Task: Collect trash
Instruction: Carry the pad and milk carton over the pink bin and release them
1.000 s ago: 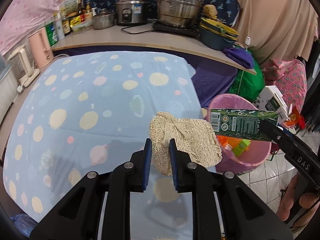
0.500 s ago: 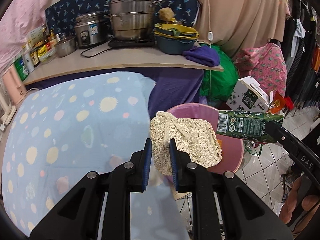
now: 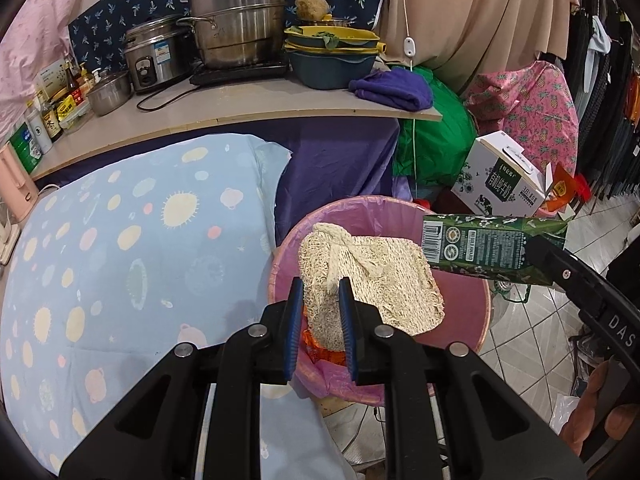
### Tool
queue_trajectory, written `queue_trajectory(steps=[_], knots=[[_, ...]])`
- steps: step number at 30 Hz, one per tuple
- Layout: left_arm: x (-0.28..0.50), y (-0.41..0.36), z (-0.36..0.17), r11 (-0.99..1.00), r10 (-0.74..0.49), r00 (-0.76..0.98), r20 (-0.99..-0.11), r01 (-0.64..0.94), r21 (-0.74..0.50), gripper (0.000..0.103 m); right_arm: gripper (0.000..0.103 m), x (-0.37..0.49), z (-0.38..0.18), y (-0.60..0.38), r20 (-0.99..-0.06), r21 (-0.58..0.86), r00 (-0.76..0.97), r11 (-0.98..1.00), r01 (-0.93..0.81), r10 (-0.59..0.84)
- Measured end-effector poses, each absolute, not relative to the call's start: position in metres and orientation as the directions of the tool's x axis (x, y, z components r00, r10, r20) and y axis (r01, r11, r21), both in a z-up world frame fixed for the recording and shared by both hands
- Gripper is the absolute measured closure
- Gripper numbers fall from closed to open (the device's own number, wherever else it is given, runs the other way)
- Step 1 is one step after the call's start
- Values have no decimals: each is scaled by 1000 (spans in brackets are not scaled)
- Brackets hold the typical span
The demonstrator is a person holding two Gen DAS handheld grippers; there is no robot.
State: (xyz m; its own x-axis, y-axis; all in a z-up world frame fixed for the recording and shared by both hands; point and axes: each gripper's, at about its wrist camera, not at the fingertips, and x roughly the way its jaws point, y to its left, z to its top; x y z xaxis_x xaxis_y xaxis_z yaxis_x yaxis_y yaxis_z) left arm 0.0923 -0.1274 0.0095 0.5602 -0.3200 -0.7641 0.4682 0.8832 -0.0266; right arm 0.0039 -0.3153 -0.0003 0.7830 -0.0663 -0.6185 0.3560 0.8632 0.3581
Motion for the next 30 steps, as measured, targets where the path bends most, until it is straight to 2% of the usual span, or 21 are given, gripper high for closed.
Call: queue_trajectory(steps=[14, 16, 18, 30], knots=[[113, -139, -15, 888, -304, 539, -785, 460, -27, 83, 47, 38, -27, -308, -660, 328, 749, 874, 357, -58], [116, -140, -19, 890, -301, 538, -787, 456, -28, 57, 47, 41, -30, -307, -657, 330, 752, 875, 354, -56], [116, -138, -19, 897, -297, 554, -777, 442, -28, 50, 46, 44, -31, -309, -658, 336, 751, 870, 361, -58], [104, -123, -11, 908, -287, 562, -776, 417, -34, 44, 40, 30, -16, -301, -634, 362, 773, 872, 328, -28]])
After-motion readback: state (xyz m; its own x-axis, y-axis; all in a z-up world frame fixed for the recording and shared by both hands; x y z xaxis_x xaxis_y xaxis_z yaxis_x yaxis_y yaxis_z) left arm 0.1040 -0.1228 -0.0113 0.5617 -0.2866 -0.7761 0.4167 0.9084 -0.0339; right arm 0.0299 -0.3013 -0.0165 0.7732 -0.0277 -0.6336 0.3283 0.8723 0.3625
